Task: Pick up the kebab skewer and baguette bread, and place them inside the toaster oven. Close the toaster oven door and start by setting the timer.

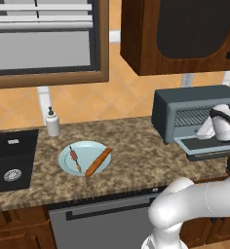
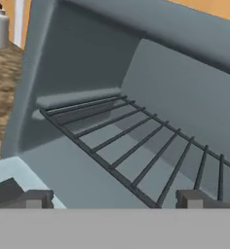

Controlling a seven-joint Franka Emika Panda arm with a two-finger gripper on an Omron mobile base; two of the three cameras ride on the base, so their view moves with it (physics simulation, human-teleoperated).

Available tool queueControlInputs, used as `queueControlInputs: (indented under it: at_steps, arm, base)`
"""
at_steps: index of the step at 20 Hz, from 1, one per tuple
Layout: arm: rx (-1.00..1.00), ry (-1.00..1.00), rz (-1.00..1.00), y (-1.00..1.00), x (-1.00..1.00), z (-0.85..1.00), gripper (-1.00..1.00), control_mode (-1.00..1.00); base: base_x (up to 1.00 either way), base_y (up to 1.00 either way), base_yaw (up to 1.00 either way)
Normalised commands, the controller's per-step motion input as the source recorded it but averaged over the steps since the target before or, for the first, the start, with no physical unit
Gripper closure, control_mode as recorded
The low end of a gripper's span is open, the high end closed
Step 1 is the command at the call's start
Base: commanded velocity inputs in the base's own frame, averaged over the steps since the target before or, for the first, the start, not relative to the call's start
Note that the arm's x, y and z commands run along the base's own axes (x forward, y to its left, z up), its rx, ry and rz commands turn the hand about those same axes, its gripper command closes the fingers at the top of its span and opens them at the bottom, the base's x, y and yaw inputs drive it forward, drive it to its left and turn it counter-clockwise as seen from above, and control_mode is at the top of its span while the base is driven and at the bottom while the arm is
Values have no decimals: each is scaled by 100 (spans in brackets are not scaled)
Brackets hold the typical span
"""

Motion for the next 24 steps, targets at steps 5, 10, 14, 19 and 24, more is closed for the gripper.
queueControlInputs:
  at_steps: [5, 10, 14, 19, 24]
  arm:
    - [0, 1, 0, -21, 55, -32, -100, -100]
    - [-1, 0, 0, -11, 36, -34, -100, -100]
    - [-2, 0, 0, -5, 18, -33, -100, -100]
    - [0, 0, -5, 0, -17, -50, -100, -100]
    - [0, 0, -13, 0, -8, -44, -100, -100]
  base:
    - [0, 0, 0]
    - [0, 0, 0]
    - [0, 0, 0]
    - [0, 0, 0]
    - [0, 0, 0]
